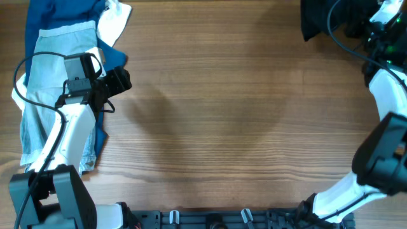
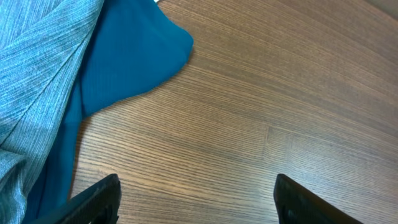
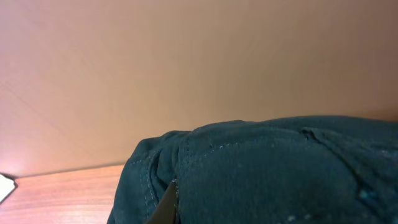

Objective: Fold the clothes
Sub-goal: 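Lower the shorts at the upper right corner and open the right gripper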

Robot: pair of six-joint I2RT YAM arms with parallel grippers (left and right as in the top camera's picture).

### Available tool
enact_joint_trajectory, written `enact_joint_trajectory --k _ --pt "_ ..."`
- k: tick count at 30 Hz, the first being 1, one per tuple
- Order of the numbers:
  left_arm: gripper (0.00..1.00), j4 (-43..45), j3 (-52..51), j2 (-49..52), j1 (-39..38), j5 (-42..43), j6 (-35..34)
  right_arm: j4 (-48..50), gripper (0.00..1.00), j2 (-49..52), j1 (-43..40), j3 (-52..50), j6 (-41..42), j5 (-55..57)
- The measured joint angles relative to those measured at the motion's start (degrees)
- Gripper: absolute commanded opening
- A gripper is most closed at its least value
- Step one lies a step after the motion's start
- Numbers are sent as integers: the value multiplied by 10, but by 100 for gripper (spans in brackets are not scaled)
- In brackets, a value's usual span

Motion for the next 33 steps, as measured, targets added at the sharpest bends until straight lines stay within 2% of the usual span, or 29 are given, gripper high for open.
enact_joint_trajectory --k 7,14,15,16,17,18,26,30,31,33 --pt "76 0 0 0 0 0 0 18 4 121 -5 9 14 -20" --pt "76 1 0 0 -1 0 -3 -21 5 169 -37 12 13 -31" --pt "76 3 0 0 -2 0 -3 -39 13 170 -45 13 12 -35" --pt "76 6 0 0 -3 0 -3 -55 38 170 -53 14 11 -37" --pt "76 11 0 0 -6 0 -3 -70 73 170 -59 15 7 -41" --pt "76 13 0 0 -8 0 -3 -88 99 170 -65 16 9 -44" --pt "77 21 0 0 -17 0 -5 -222 99 149 -73 17 -12 -47" --pt "77 22 0 0 -17 0 -5 -285 100 74 -73 17 -68 -47" --pt "77 22 0 0 -17 0 -5 -294 100 16 -73 17 -109 -45" --pt "77 22 0 0 -17 0 -5 -281 100 -29 -70 19 -137 -31"
